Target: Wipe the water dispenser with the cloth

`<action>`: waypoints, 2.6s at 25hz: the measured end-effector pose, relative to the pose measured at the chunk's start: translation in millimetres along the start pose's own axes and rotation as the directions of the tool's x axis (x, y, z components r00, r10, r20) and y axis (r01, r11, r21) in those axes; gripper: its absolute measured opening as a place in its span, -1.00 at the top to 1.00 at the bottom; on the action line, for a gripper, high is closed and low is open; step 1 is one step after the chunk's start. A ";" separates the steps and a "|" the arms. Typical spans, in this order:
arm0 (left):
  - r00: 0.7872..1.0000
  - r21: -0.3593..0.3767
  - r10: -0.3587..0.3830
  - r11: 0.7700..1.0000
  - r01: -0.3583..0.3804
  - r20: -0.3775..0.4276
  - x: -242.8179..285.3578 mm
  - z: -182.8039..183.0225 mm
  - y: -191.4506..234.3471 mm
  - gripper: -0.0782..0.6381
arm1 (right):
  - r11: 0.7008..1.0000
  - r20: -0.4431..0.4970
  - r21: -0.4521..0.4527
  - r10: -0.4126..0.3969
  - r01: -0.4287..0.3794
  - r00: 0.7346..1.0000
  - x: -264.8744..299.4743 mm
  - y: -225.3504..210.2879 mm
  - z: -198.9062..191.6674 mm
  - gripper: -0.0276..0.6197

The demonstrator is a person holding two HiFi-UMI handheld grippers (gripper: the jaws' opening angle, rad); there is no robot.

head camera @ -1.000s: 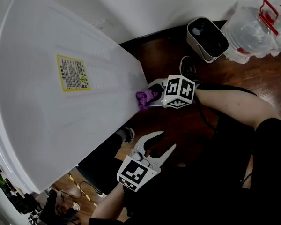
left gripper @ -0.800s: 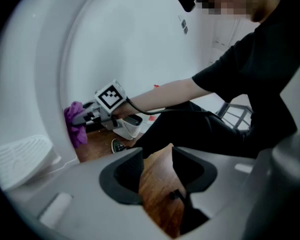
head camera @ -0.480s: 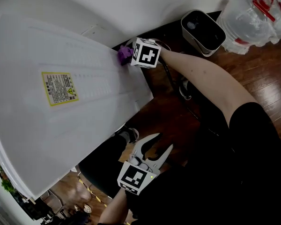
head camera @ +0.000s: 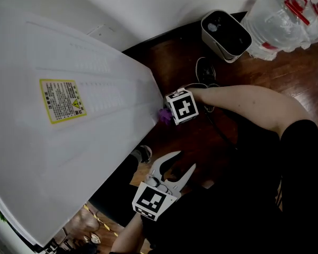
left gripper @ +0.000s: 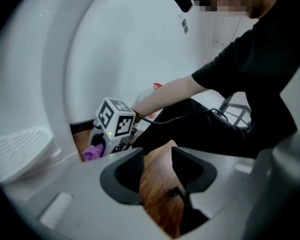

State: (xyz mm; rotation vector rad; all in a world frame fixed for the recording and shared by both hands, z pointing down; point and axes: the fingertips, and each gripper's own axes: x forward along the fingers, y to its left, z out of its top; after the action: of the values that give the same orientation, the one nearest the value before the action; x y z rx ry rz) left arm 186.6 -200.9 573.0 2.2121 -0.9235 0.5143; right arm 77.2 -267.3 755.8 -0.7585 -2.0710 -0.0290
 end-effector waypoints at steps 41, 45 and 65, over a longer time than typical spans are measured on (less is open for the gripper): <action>0.998 -0.094 -0.051 0.994 0.048 -0.035 36.5 -41.1 8.2 0.26 | 0.936 0.080 0.153 -0.332 0.318 0.940 38.3 -197.4 -45.5 0.35; 0.999 -0.107 -0.050 0.993 0.048 -0.010 38.2 -38.4 11.5 0.26 | 0.993 0.036 0.107 -0.057 0.053 0.998 108.2 -78.0 -65.0 0.34; 0.990 -0.227 0.096 0.967 -0.116 -0.099 -11.8 -69.7 11.6 0.26 | 0.747 -0.141 -0.046 -0.663 0.664 0.736 58.8 -269.7 -71.3 0.35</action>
State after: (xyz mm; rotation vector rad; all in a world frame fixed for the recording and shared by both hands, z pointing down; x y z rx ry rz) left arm 163.5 -151.6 619.6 1.9238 -1.0061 0.5200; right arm -34.8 -477.7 912.3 0.0366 -2.0899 -0.4661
